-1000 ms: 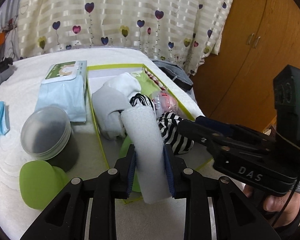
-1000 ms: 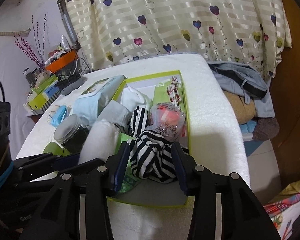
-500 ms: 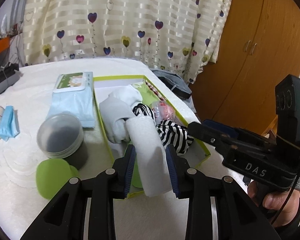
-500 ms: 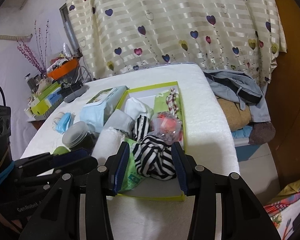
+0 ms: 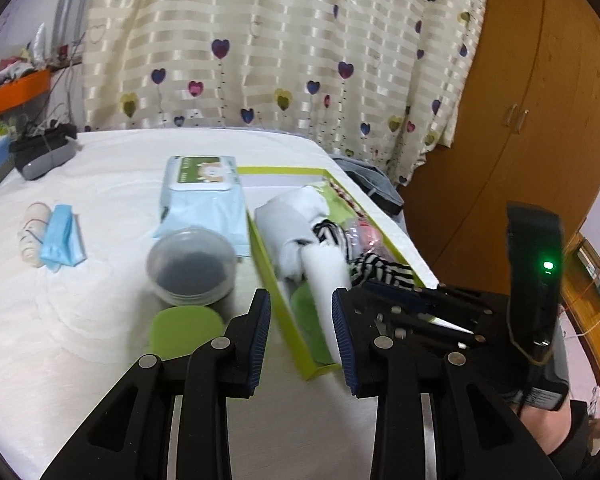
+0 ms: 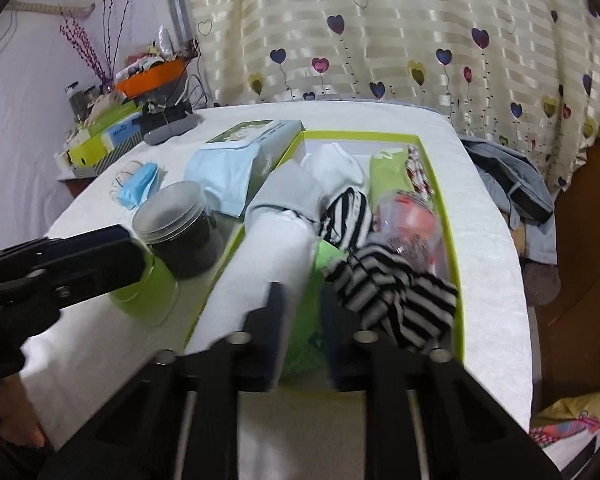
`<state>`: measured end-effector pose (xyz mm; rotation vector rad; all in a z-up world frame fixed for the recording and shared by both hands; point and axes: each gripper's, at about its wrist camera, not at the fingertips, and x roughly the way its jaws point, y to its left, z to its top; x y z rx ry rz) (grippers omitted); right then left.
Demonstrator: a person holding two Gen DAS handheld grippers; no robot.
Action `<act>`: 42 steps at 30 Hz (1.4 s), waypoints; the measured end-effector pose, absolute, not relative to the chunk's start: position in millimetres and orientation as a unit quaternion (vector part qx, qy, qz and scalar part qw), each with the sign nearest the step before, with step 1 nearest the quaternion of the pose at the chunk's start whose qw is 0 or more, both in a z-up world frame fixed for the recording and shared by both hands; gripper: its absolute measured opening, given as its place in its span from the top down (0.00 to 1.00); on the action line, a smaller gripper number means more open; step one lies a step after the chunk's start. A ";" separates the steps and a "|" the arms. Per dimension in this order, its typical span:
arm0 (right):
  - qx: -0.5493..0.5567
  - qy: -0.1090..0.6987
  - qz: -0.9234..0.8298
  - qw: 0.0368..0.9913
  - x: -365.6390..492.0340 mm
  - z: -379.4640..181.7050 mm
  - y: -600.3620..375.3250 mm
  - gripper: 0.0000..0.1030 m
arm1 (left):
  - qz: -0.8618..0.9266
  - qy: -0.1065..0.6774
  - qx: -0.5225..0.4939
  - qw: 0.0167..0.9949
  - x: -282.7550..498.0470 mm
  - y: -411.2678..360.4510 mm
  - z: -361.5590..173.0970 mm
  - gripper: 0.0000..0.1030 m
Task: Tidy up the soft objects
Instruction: 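Lower the towel and sock into the green box and open both grippers, then withdraw both grippers and move toward the blue mask and rolled sock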
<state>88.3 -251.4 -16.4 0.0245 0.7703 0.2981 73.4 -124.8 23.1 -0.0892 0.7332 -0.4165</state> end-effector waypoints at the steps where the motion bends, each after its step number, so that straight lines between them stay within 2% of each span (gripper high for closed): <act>1: 0.005 0.377 0.141 0.916 92.3 -17.6 -249.1 0.89 | -0.200 0.355 -0.045 0.912 73.9 -121.1 23.9 0.71; 8: 0.010 0.384 0.138 0.913 109.3 -22.8 -244.0 0.89 | -0.184 0.355 -0.049 0.915 79.0 -104.6 26.2 0.71; 14: 0.029 0.370 0.127 0.920 95.3 -5.5 -249.4 0.89 | -0.172 0.351 -0.051 0.919 73.9 -93.9 30.5 0.71; 16: 0.031 0.365 0.119 0.923 89.3 0.1 -250.3 0.82 | -0.169 0.351 -0.051 0.920 72.8 -91.0 30.5 0.71; 18: 0.031 0.360 0.116 0.925 80.5 7.7 -249.9 0.64 | -0.166 0.351 -0.050 0.920 70.3 -87.7 31.0 0.71; 20: 0.034 0.355 0.117 0.927 74.9 13.9 -248.1 0.55 | -0.159 0.349 -0.049 0.922 67.0 -83.4 32.3 0.71; 29: 0.027 0.329 0.135 0.934 47.8 42.7 -226.8 0.54 | -0.131 0.338 -0.054 0.931 50.8 -58.4 40.2 0.70; 42: 0.009 0.318 0.162 0.934 29.6 56.9 -195.4 0.54 | -0.111 0.329 -0.062 0.936 37.4 -28.0 44.9 0.70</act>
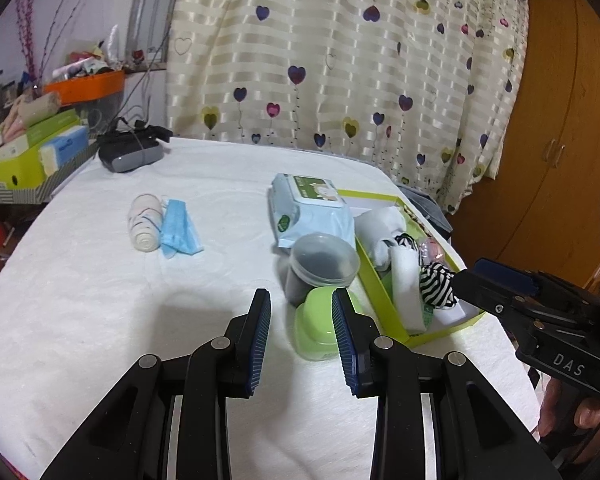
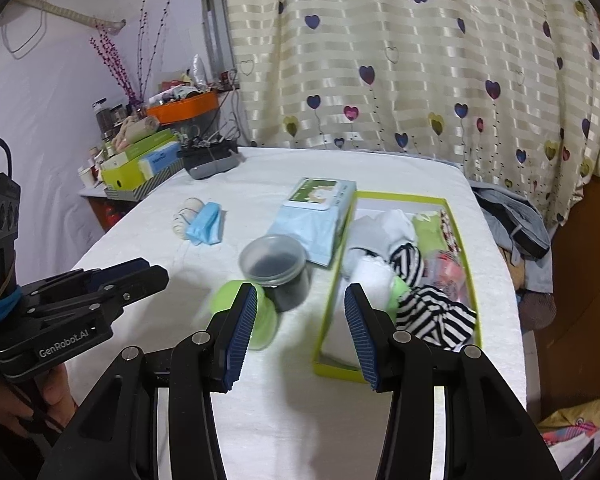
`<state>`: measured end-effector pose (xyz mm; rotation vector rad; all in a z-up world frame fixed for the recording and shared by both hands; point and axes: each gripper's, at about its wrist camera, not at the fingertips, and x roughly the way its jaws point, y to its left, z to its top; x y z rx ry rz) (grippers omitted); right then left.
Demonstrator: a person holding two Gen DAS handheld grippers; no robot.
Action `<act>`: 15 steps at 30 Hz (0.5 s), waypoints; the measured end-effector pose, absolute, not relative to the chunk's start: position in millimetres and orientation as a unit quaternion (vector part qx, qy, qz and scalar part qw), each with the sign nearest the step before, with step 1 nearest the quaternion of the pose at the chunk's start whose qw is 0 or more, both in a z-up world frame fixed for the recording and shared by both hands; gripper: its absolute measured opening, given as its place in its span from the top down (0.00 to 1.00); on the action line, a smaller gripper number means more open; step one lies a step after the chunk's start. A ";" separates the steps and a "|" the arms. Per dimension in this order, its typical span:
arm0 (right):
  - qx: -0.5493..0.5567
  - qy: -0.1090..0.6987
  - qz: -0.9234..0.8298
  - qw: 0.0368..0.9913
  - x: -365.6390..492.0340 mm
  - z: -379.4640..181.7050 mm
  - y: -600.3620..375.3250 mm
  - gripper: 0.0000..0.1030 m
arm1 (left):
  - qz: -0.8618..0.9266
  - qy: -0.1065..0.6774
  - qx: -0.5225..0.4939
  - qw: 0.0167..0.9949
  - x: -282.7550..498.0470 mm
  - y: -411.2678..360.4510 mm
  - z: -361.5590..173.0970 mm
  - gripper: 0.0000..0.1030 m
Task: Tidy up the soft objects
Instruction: 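Withdraw both grippers and move toward the blue mask and rolled sock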
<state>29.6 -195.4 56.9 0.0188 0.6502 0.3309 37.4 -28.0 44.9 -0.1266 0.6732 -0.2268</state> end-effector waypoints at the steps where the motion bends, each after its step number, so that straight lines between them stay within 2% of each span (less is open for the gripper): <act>1: 0.008 0.317 0.165 0.934 29.3 57.7 -192.4 0.54 | -0.109 0.329 -0.063 0.936 36.8 -25.2 45.1 0.70; 15: -0.010 0.318 0.197 0.927 35.5 61.9 -155.8 0.54 | -0.084 0.326 -0.082 0.938 39.2 6.7 40.5 0.70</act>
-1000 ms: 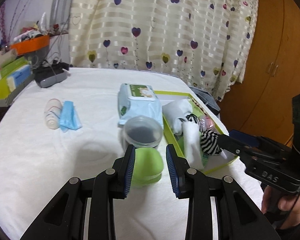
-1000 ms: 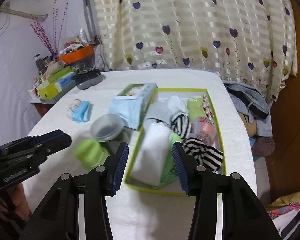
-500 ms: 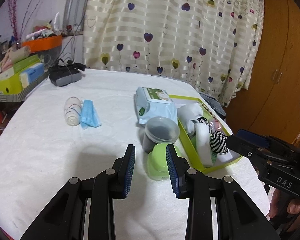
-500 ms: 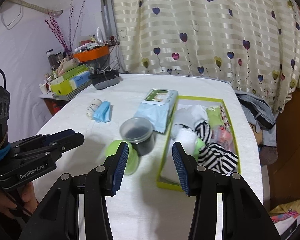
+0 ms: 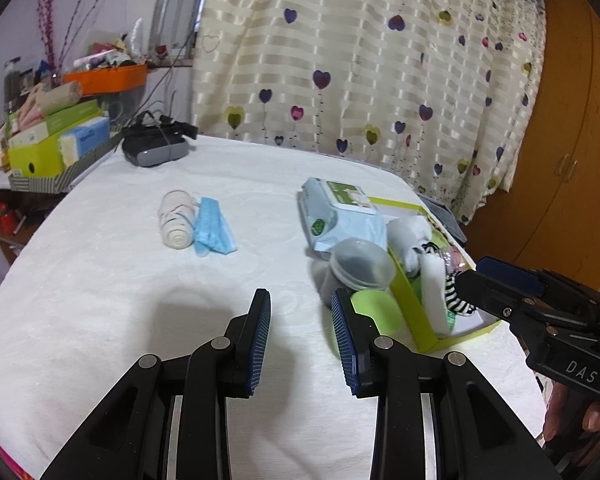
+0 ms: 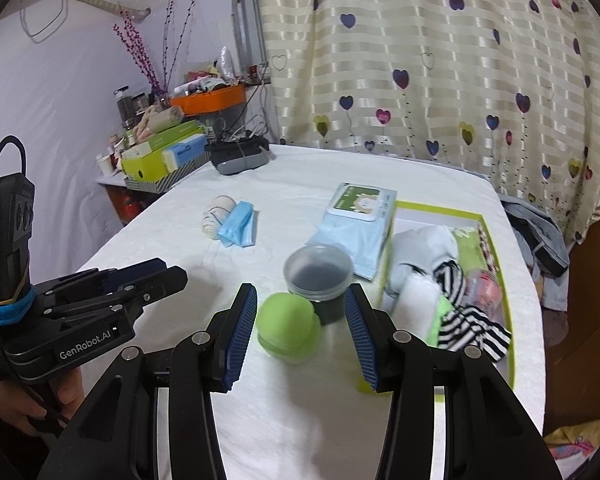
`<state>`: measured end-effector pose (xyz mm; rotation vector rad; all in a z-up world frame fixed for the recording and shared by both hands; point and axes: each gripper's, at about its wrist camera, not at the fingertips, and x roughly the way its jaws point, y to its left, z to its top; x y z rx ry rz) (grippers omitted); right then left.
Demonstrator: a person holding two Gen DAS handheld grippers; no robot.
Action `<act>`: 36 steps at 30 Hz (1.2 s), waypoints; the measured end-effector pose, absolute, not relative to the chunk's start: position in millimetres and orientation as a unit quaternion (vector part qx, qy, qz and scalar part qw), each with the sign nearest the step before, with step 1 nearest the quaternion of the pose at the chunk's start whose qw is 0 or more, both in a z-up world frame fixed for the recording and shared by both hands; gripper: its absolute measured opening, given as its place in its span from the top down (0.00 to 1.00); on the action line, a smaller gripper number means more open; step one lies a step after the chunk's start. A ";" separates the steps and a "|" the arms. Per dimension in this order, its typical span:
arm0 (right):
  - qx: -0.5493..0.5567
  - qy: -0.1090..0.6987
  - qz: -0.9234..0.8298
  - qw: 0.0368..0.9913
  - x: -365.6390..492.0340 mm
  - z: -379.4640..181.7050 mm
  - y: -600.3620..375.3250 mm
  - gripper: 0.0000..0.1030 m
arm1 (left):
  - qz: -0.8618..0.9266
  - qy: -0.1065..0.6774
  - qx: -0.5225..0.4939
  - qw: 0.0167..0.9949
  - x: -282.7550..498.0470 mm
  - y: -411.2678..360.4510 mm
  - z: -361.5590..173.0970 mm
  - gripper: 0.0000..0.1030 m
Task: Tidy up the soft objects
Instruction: 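Withdraw both grippers and move toward the blue mask and rolled sock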
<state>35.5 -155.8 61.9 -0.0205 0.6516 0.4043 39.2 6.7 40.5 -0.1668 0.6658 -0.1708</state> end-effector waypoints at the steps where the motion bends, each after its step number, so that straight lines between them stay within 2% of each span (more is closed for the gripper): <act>1: -0.010 0.317 0.200 0.927 37.2 62.2 -151.3 0.54 | -0.081 0.326 -0.084 0.938 39.6 9.0 40.0 0.70; 36: -0.037 0.354 0.274 0.894 103.0 40.7 -39.2 0.53 | -0.023 0.336 -0.117 0.934 69.2 96.9 13.3 0.70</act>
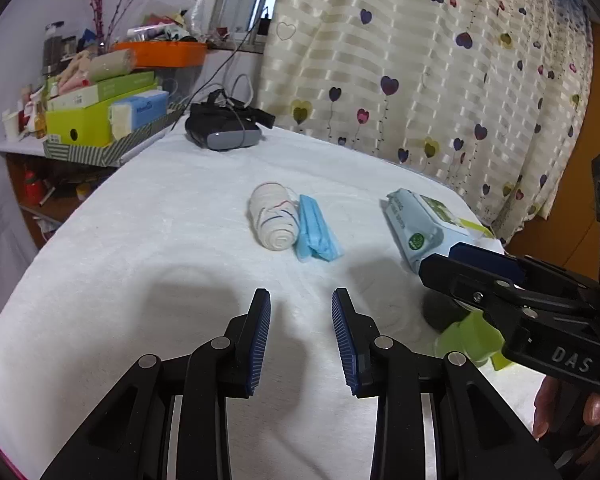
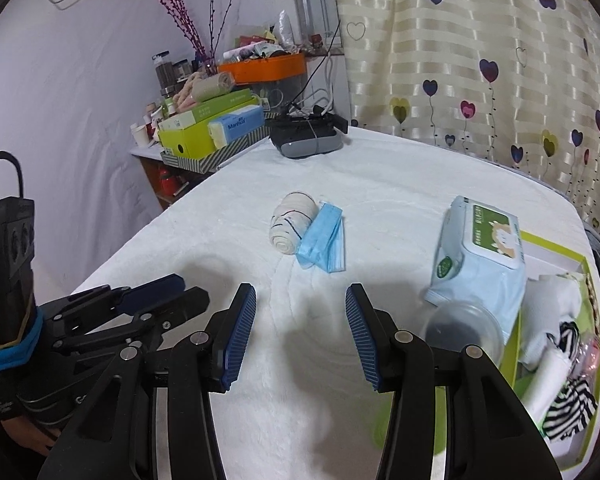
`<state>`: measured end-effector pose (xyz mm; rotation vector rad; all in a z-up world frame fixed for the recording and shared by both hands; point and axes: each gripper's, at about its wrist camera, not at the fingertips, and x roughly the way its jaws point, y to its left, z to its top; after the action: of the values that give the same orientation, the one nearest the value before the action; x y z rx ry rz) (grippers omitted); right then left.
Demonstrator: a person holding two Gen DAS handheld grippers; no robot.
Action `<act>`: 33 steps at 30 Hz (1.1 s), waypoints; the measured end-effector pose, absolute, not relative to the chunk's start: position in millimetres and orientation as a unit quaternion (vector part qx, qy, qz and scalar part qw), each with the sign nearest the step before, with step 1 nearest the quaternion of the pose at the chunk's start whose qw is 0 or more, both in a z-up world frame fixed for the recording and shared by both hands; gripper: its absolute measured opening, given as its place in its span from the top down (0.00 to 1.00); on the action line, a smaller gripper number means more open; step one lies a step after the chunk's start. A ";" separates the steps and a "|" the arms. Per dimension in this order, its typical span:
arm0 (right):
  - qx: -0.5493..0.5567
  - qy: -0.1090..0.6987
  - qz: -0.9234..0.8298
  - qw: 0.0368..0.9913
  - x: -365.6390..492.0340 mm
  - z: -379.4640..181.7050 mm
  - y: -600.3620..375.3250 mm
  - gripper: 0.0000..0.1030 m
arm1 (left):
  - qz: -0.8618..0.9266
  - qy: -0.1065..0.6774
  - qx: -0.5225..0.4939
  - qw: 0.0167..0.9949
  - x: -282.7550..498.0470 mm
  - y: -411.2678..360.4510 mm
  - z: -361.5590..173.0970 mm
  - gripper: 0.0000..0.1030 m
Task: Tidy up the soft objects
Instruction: 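Withdraw both grippers and move toward the blue mask and rolled sock, then grasp the blue mask with the right gripper while the left grasps the rolled white sock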
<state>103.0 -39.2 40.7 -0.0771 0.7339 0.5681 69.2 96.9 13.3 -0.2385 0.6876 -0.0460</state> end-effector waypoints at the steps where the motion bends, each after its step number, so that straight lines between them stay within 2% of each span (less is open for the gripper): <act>1: -0.037 0.356 0.273 0.893 105.6 39.6 -37.6 0.53 | -0.021 0.337 -0.117 0.934 71.3 99.6 12.7 0.70; 33: 0.046 0.487 0.227 0.842 241.0 -23.1 14.5 0.53 | -0.001 0.342 -0.162 0.926 99.6 152.1 2.5 0.68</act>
<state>241.0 14.5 -23.1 0.0968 1.0276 0.4796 99.6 152.1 2.5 -0.3326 0.7007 -0.0013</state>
